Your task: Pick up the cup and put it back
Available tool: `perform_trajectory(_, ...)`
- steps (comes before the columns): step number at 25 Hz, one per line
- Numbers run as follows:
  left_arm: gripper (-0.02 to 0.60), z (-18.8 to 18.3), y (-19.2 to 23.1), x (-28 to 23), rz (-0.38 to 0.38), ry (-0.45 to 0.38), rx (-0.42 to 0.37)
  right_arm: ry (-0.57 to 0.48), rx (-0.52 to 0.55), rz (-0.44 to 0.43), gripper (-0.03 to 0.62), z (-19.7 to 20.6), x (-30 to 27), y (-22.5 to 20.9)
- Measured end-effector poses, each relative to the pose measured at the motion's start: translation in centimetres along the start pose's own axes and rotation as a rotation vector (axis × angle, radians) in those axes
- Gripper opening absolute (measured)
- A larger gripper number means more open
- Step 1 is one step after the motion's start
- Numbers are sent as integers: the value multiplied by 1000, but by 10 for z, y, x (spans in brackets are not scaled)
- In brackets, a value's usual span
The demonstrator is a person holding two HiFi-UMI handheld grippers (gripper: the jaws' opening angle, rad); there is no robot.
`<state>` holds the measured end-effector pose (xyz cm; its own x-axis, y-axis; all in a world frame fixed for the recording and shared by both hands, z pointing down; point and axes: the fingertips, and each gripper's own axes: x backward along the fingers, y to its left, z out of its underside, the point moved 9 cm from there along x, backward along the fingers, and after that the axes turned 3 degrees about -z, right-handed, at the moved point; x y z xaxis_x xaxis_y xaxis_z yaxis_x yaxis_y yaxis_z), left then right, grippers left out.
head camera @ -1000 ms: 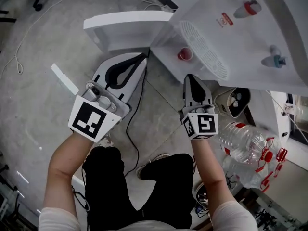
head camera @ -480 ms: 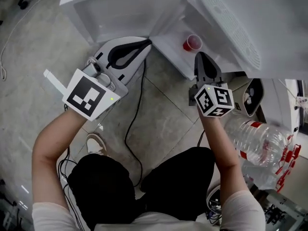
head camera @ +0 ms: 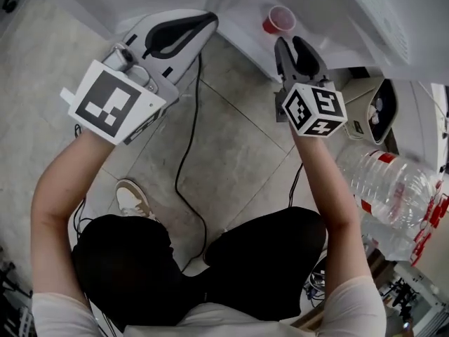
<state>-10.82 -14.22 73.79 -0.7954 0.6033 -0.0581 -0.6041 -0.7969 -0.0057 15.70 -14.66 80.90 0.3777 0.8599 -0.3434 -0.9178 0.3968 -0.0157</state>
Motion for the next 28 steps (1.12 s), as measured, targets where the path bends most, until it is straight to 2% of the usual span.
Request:
perform_trajectory(2, 23, 5, -4, -2, -5, 1, 23, 25, 38, 0, 196, 3, -12, 1)
perform_trajectory(5, 23, 9, -8, -3, -11, -1, 32, 60, 36, 7, 292, 7, -27, 1)
perform_trajectory(8, 23, 12, -11, -2, -2, 6, 18, 92, 29, 20, 346, 9, -43, 1)
perform_trajectory(16, 23, 30, -4, -1, -33, 18, 48, 136, 67, 127, 383, -4, -72, 0)
perform_trajectory(21, 23, 36, -7, -4, -44, 20, 78, 166, -86, 261, 388, 15, -79, -11)
perform_trajectory(24, 23, 36, -4, -4, -42, 22, 85, 159, -132, 312, 388, 17, -82, -15)
perform_trajectory(28, 23, 36, -4, 3, -41, 31, 95, 137, -256, 367, 388, 29, -84, -17)
